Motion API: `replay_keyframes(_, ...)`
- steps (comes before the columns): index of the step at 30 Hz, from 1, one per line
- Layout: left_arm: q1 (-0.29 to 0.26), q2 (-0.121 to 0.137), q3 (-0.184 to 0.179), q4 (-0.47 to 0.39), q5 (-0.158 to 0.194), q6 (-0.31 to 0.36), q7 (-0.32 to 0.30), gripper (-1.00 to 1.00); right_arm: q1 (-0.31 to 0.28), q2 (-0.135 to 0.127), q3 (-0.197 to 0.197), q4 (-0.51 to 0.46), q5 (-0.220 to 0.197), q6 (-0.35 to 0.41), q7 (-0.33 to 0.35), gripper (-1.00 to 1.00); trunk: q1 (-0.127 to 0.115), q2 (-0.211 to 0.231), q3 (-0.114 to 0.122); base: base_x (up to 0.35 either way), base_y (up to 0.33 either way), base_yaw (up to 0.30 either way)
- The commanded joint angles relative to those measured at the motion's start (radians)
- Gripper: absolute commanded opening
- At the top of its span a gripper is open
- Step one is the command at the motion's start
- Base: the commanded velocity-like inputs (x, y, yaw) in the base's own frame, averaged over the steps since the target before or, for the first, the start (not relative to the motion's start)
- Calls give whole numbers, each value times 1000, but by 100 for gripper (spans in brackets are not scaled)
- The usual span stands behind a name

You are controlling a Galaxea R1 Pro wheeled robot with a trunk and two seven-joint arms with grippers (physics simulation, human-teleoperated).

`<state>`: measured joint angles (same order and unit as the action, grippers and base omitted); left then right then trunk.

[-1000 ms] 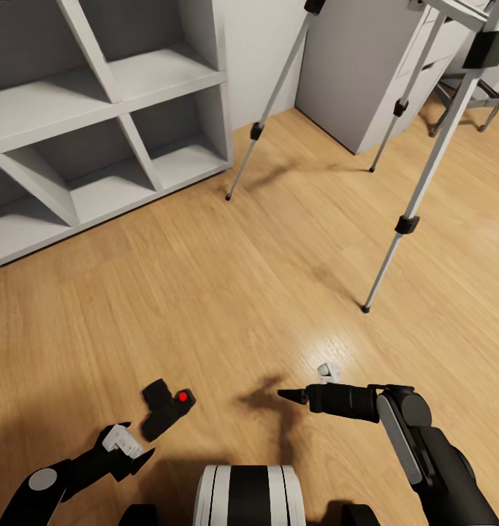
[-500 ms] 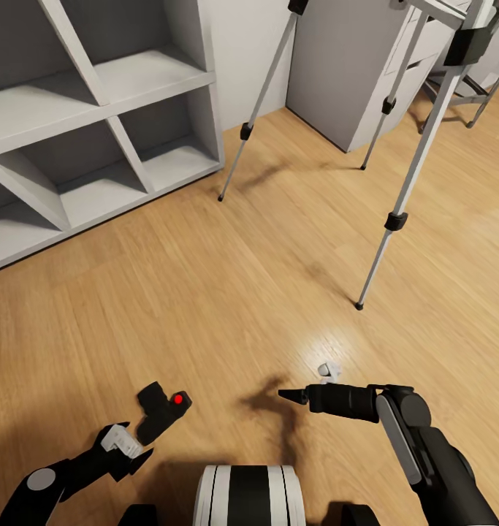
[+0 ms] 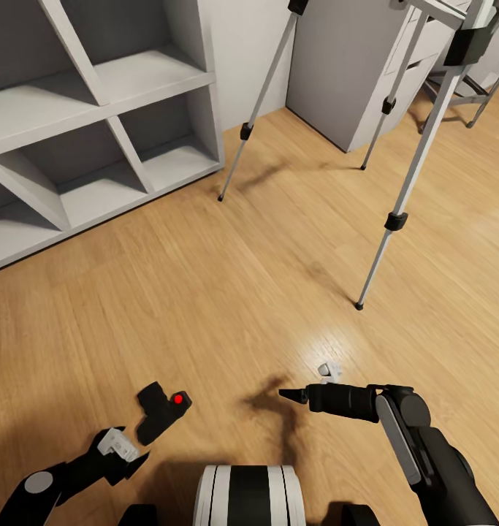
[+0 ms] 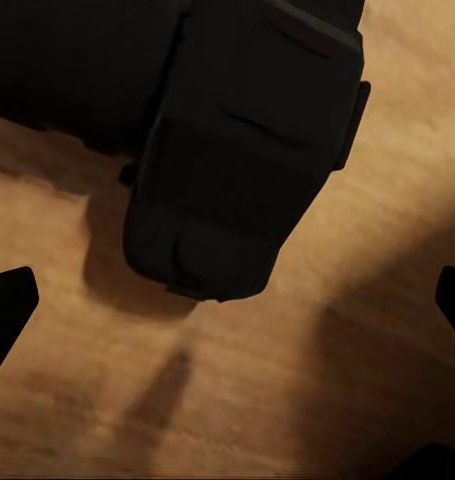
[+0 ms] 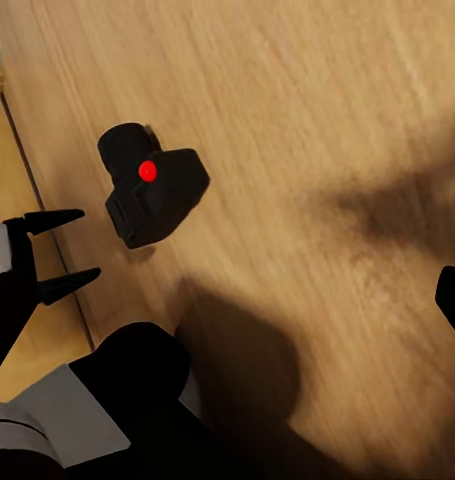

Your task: Attach the digital camera to the camera tripod in the bedroom.

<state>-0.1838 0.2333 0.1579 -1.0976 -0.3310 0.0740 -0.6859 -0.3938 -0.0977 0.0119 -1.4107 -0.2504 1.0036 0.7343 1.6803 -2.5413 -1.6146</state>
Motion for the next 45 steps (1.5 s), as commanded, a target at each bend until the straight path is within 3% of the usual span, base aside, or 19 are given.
replay_keyframes(1,0,1,2,2,-4,7,-3,100,0,-1,1,0,-1,5,1,100,0,0,-1,0,0,0)
replay_keyframes(10,0,16,-1,17,-18,5,7,100,0,-1,0,1,-5,5,3,100,0,0,-1,0,0,0)
replay_keyframes(33,-6,15,-3,28,-53,-1,15,100,0,0,0,1,-8,7,13,100,0,0,-1,0,0,0)
replay_keyframes(39,-33,11,-3,72,-53,-49,15,100,0,-2,0,1,-10,7,14,100,0,0,-1,0,0,0)
replay_keyframes(40,-63,10,-2,127,-51,-97,16,100,0,-3,0,1,-10,7,15,100,0,0,-1,0,0,0)
replay_keyframes(45,-113,8,-2,234,-51,-144,16,100,0,-3,0,1,-10,6,16,100,0,0,-1,0,0,0)
